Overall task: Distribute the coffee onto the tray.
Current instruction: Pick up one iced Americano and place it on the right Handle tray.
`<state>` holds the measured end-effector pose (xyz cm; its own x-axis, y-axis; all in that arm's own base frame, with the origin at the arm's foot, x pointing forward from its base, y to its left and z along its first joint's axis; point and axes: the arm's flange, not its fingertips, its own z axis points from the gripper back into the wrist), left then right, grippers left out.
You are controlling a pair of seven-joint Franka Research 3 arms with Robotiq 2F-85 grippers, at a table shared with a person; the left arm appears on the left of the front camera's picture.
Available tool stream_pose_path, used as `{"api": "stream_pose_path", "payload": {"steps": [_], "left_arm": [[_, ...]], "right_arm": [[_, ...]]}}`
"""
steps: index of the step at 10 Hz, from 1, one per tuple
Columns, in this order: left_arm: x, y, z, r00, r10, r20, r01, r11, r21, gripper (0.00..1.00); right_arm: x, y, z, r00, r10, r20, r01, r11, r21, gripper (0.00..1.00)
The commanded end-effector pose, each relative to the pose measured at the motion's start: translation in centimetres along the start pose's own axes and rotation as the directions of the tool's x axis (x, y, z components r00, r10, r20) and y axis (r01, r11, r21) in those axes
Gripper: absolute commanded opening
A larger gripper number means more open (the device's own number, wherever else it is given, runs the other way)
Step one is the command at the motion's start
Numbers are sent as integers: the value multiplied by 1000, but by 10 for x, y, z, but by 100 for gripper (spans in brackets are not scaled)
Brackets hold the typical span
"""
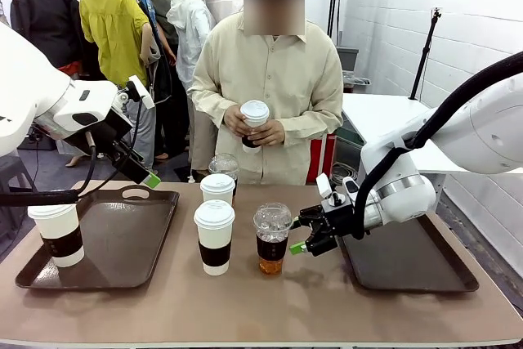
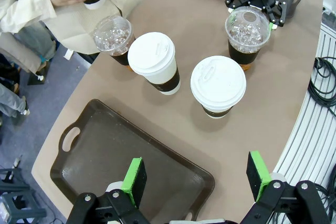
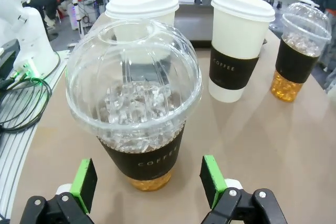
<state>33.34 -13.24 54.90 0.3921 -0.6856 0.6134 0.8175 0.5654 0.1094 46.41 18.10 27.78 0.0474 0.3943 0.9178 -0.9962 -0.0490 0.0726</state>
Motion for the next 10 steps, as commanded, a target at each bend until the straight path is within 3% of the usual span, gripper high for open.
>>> {"api": "stream_pose_path", "payload": {"steps": [1,10], "left_arm": [[0,0,1,1000,-1,-4,1,1000,-2,100],[0,0,1,1000,-1,-4,1,1000,-2,100]], "right_arm": [[-6,-2,-13,999,19,30,-19,1000,3,100],[-5,-9,-41,997,9,76,-13,998,57,100]]}}
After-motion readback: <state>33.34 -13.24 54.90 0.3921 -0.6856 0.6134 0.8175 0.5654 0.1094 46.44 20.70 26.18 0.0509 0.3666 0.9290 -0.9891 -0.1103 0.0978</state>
